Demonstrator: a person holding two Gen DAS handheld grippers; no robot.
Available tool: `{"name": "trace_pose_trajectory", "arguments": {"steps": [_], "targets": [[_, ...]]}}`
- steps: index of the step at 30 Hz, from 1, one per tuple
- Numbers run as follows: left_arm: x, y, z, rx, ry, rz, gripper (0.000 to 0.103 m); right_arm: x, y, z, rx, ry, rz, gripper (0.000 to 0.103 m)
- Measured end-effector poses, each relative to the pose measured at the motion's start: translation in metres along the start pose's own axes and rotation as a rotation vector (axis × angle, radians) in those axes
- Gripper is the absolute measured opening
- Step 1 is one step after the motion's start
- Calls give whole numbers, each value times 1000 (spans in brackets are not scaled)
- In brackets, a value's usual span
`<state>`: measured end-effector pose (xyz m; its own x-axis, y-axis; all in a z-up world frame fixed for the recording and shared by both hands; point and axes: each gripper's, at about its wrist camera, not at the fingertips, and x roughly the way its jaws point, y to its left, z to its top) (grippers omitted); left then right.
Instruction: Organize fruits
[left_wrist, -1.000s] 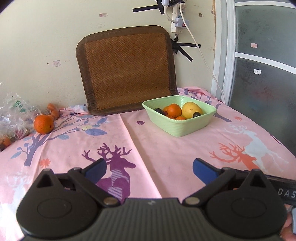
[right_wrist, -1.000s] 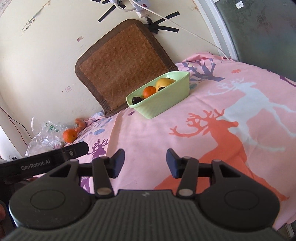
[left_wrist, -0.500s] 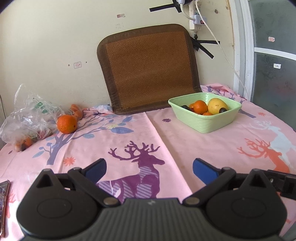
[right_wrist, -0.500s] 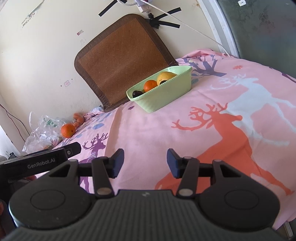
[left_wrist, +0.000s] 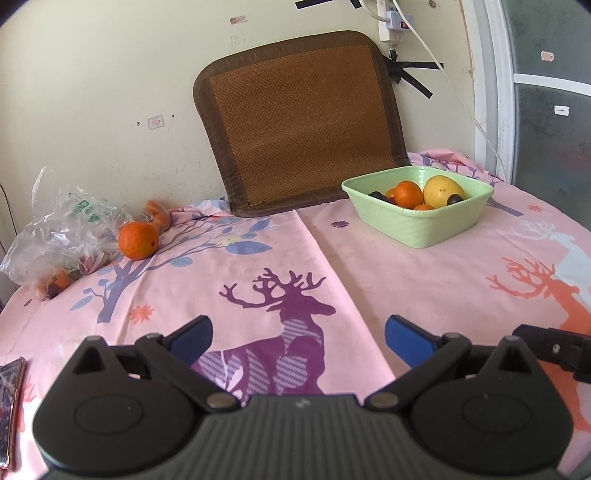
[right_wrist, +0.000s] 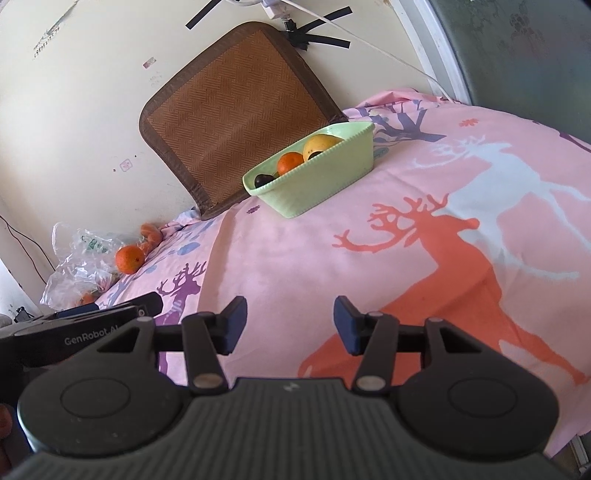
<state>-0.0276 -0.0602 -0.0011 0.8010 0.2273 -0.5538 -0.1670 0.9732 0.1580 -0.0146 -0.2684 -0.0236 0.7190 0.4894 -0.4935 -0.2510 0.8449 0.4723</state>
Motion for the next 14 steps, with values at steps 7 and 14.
{"name": "trace_pose_trajectory", "arguments": {"steps": [7,14], "targets": [[8,1,0,-26,50,-36,103,2,-3,-1,7,1,-4,60],[10,4,-2,-61,65,-152,103,2,-1,-1,-20,-18,-19,62]]}}
